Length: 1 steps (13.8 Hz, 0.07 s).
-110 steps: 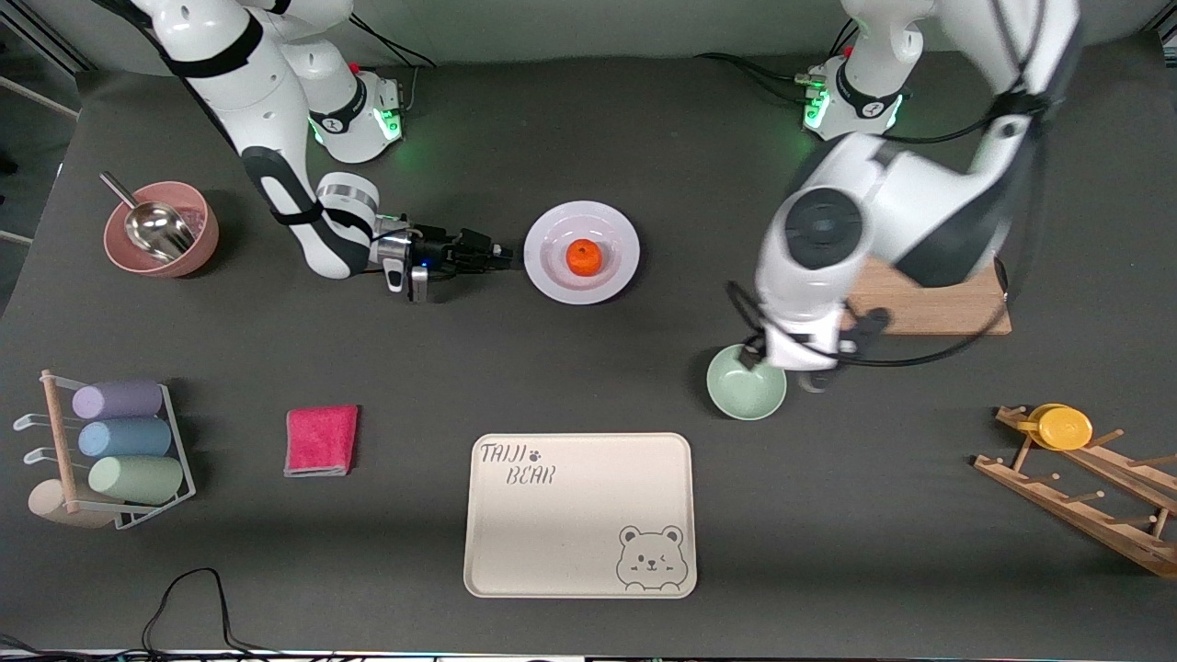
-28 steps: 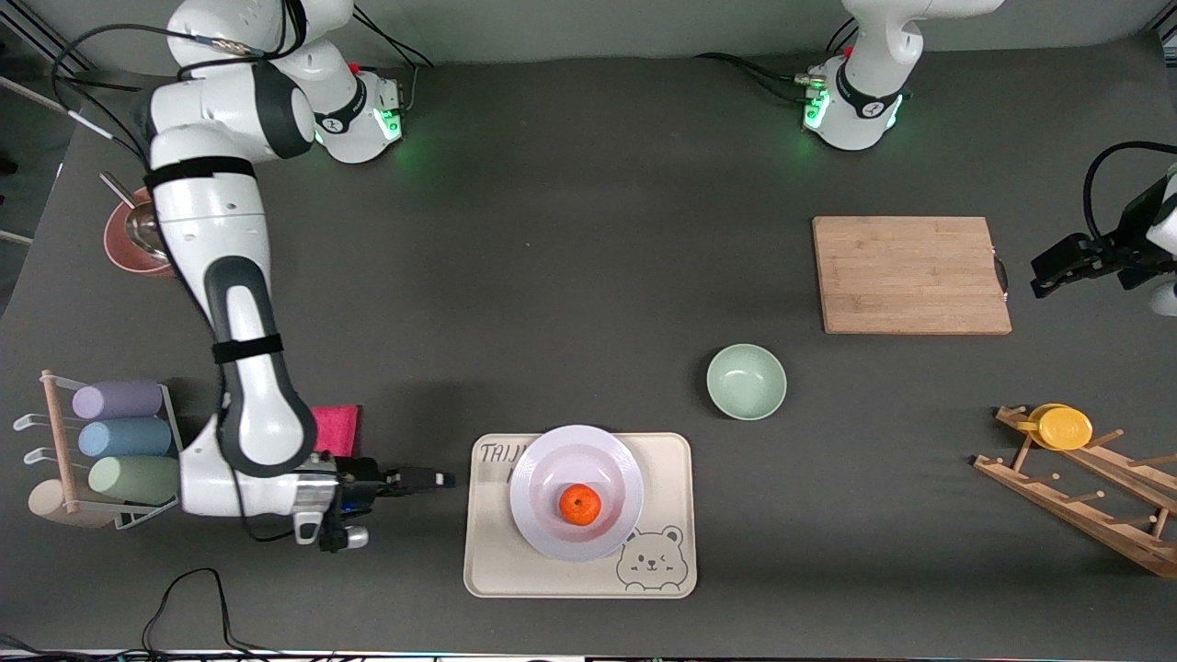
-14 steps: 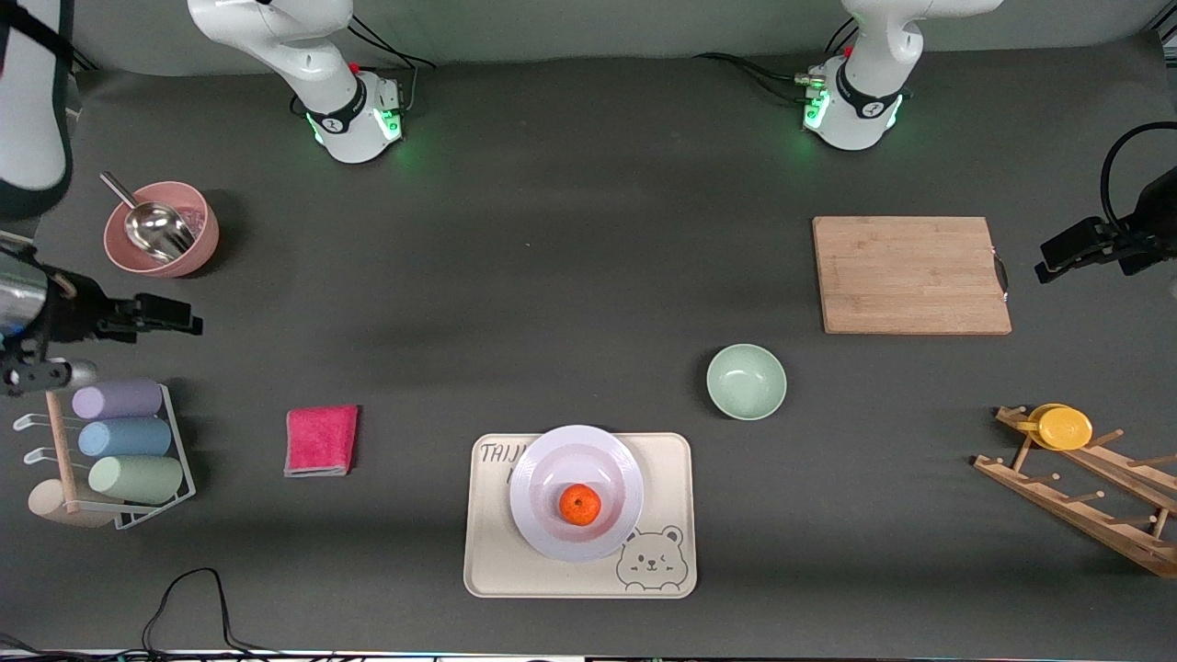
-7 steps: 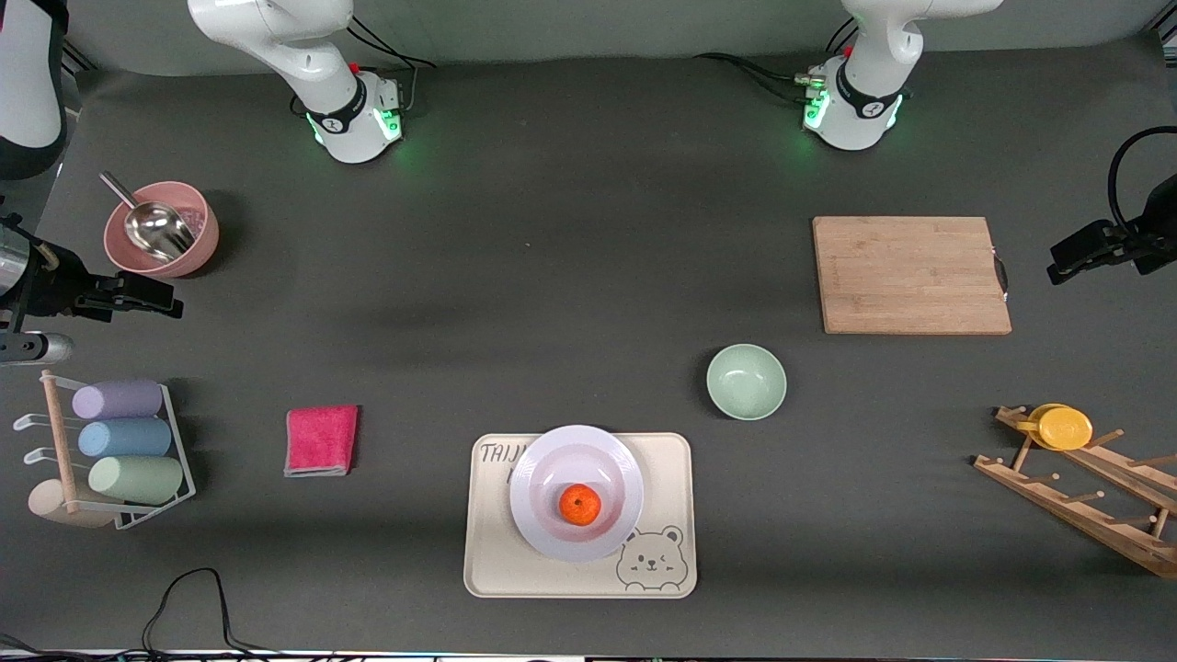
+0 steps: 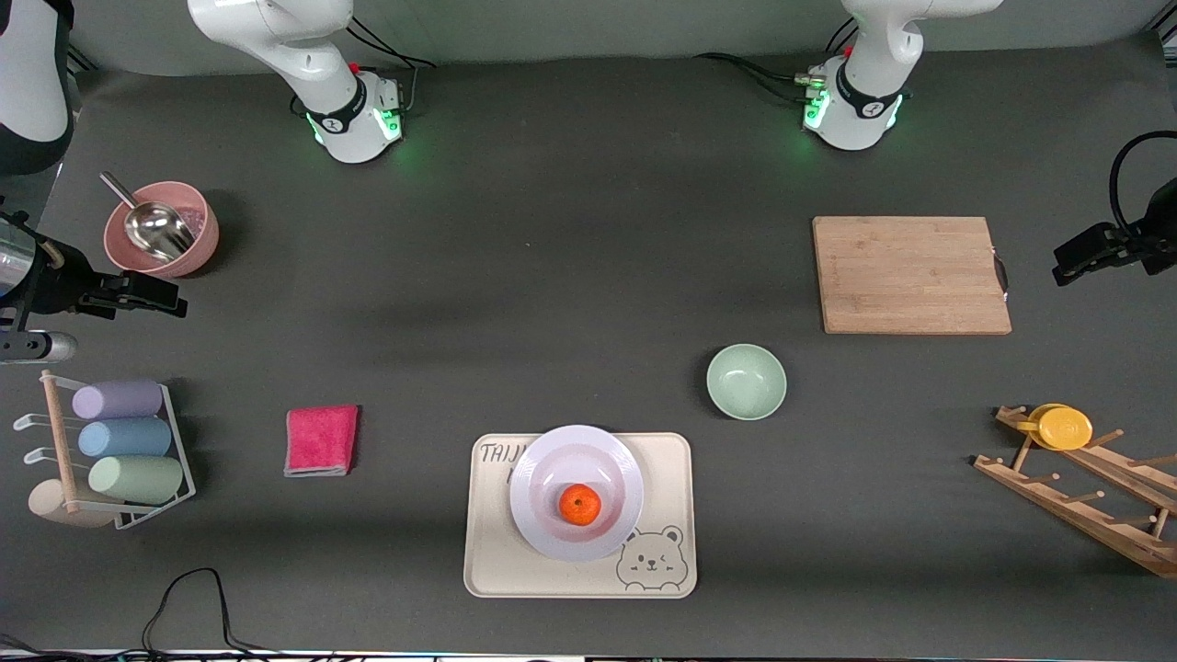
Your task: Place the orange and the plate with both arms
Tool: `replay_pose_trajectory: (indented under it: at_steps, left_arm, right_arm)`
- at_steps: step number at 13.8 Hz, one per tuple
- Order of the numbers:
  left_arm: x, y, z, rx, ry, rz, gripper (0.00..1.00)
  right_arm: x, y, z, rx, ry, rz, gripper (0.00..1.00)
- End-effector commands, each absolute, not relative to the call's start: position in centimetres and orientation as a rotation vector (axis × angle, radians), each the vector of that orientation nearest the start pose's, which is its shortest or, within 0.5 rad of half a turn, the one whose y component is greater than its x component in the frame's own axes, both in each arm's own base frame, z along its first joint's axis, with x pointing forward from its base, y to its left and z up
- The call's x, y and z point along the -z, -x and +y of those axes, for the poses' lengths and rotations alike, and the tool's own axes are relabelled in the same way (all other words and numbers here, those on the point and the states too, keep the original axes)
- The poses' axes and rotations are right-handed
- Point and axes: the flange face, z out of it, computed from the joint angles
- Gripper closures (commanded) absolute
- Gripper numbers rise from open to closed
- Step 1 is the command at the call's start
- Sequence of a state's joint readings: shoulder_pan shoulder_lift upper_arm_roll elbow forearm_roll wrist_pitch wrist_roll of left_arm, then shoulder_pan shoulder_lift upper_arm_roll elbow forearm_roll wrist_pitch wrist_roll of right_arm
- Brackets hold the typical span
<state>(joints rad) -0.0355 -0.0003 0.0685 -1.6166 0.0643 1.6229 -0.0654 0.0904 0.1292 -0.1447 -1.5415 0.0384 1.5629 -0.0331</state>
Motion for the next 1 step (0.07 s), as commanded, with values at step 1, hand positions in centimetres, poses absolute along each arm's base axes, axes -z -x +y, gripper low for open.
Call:
replay_pose_trajectory:
  at_steps: [1]
  left_arm:
    - [-61.28, -55.94, 2.2, 0.011, 3.056, -0.162, 0.0]
  right_arm:
    - [-57.26, -58.23, -2.21, -0.172, 3.139, 0.075, 0.0]
